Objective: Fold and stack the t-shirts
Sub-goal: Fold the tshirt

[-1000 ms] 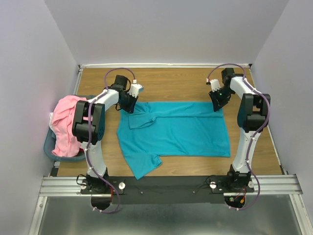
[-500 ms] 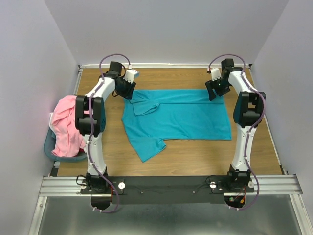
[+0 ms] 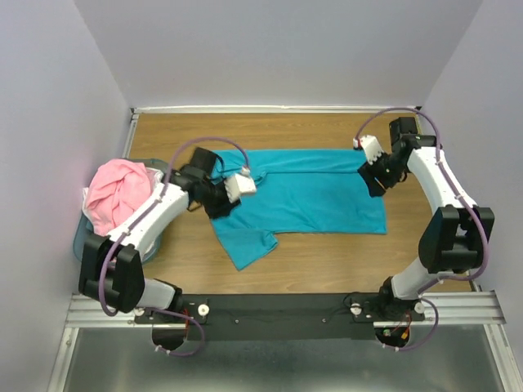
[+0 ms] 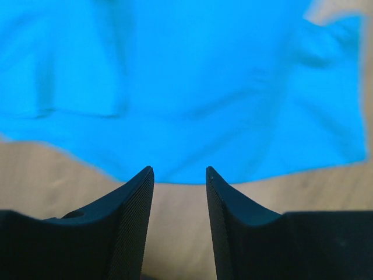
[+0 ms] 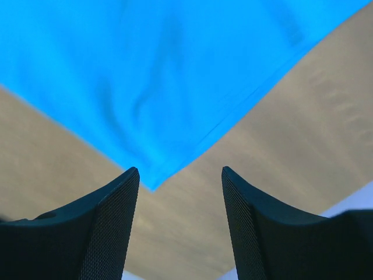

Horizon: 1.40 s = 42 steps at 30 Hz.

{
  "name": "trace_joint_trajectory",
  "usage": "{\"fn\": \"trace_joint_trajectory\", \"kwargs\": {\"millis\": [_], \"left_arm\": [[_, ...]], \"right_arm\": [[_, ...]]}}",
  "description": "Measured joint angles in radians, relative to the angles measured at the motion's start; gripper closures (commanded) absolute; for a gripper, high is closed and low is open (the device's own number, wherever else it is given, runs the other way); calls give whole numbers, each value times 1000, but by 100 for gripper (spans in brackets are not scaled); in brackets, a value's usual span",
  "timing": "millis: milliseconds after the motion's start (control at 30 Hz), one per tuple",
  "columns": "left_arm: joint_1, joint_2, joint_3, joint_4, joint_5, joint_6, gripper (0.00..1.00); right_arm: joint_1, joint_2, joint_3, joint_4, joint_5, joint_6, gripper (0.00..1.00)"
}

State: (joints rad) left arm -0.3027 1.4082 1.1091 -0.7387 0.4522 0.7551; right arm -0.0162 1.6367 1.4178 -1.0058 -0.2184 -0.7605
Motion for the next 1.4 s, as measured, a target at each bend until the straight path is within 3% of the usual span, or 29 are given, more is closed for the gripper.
{"fn": "trace_joint_trajectory", "kwargs": {"millis": [167,400,800,933,1033,1167,1200,1267,1300,1400], "left_arm": [[-204,-53,-220,-35,-33,35,52],[-385,-55,-295,-23,-97,15,51],[-517,23,-306,35,-212,-38,48],[-538,55,-306,50,-235,-45,49],[-563,82,-303,64,-257,-47,56],[-581,85,-303,69,-272,-48,84],[-583,85,-303,70,-274,-47,88],[-583,84,-303,75,-279,-47,100],[-583,82,-304,77,-281,-47,100],[-583,72,-307,73,-285,-47,100]], "right_arm": [[0,-36,-217,-10,40,-74,41],[4,-55,-406,24,84,-123,44],[9,-45,-486,147,140,-138,52],[9,-37,-498,175,150,-139,59],[9,-29,-507,191,158,-139,62],[9,-29,-510,202,172,-139,70],[10,-29,-511,207,177,-138,75],[10,-29,-512,214,183,-139,94],[10,-29,-512,219,186,-141,99],[10,-33,-513,222,188,-138,100]]}}
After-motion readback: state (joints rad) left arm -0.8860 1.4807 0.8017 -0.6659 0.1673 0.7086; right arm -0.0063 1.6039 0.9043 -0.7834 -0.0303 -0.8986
